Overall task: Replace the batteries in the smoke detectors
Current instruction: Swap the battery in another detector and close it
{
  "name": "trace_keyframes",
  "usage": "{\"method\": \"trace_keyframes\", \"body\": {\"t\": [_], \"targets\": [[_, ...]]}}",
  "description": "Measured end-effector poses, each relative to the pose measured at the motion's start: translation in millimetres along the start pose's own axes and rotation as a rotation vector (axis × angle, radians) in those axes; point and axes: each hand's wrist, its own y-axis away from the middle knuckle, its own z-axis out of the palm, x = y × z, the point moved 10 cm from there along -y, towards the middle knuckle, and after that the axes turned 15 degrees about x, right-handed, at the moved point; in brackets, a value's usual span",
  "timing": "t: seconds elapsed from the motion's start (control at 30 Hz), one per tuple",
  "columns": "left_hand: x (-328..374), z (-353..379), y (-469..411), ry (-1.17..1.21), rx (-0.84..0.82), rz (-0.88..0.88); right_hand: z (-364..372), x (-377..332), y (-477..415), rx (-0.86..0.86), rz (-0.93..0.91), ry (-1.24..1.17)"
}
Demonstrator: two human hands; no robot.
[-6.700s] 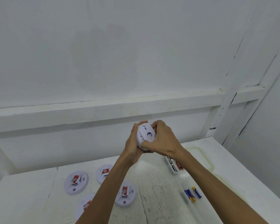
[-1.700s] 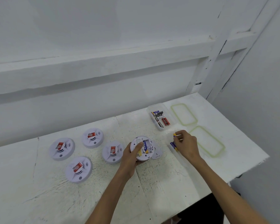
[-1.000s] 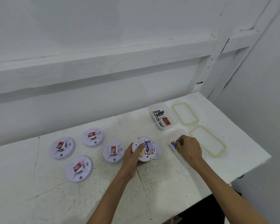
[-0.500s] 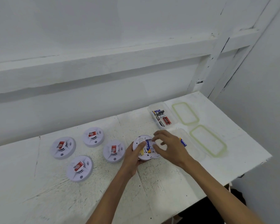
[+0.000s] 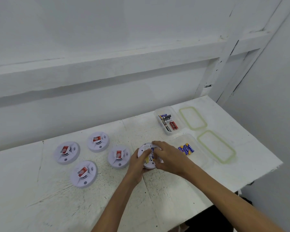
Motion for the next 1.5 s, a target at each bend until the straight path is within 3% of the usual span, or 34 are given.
{"method": "trace_keyframes", "body": {"t": [0.2, 0.67, 1.07, 1.2, 1.37, 1.5], "targets": [[-2.4, -1.7, 2.3, -0.020, 0.002, 0.016, 9.7, -7.4, -1.7, -0.059, -0.008, 0.060], [19.2, -0.2, 4.5, -0.054, -0.045, 0.033, 24.5, -10.5, -2.7, 0.007, -0.152, 0.131], [6.1, -5.6, 9.7, 0.120, -0.074, -0.129, 8.3, -15.8, 3.0, 0.129, -0.179, -0.037], [10.2, -6.5, 7.1, 0.129, -0.080, -0.114, 13.3, -5.6, 4.3, 0.124, -0.128, -0.083], [9.8, -9.5, 5.3, 0.130, -0.060, -0.103, 8.8, -10.2, 8.7, 0.234, -0.166, 0.017], [9.0, -9.2, 6.5, 0.138, -0.058, -0.109, 5.9, -6.9, 10.4, 0.324, -0.104, -0.039]]}}
